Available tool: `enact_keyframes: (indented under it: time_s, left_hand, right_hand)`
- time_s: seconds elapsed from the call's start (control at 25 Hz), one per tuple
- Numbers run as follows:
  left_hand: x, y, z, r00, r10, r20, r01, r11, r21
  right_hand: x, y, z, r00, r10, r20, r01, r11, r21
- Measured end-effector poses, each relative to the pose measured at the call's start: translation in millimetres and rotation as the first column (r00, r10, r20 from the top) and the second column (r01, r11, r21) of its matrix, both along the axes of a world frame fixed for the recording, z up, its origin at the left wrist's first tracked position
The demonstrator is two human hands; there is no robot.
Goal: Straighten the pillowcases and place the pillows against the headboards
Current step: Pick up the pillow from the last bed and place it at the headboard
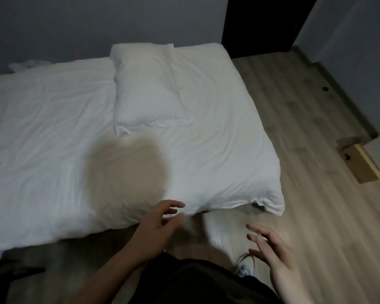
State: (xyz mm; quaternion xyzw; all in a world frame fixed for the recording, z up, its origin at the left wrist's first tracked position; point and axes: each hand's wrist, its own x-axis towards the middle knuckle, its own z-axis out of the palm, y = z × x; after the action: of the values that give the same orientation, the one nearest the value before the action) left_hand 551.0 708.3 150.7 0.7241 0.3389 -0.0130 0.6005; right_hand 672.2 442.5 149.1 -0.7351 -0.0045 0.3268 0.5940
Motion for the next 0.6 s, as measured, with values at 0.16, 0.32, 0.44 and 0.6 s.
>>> enact_keyframes:
  time_s: [0.16,0.32,0.44,0.6]
  left_hand:
    - [39.8,-86.1,-1.5,0.992,0.129,0.003,-0.129,0.992,-0.003]
    - [54.2,-139.9,5.0,0.959,0.282,0.016,-0.283,0.957,0.060]
    - [82.9,-151.2,-0.8,0.920,0.391,0.025,-0.392,0.916,0.084]
    - [160.5,-130.4,-11.0,0.910,0.413,0.035,-0.415,0.908,0.061]
  right_hand:
    - [97.0,-59.6,8.4,0.978,0.201,0.054,-0.201,0.980,-0.011]
    - [175.6,-64.4,17.6,0.908,0.414,0.064,-0.414,0.910,-0.011]
    - [217.9,-48.9,15.4,0.874,0.484,0.048,-0.485,0.875,0.006]
    - [270.1,-32.3,17.4,0.861,0.508,0.017,-0.508,0.861,0.001]
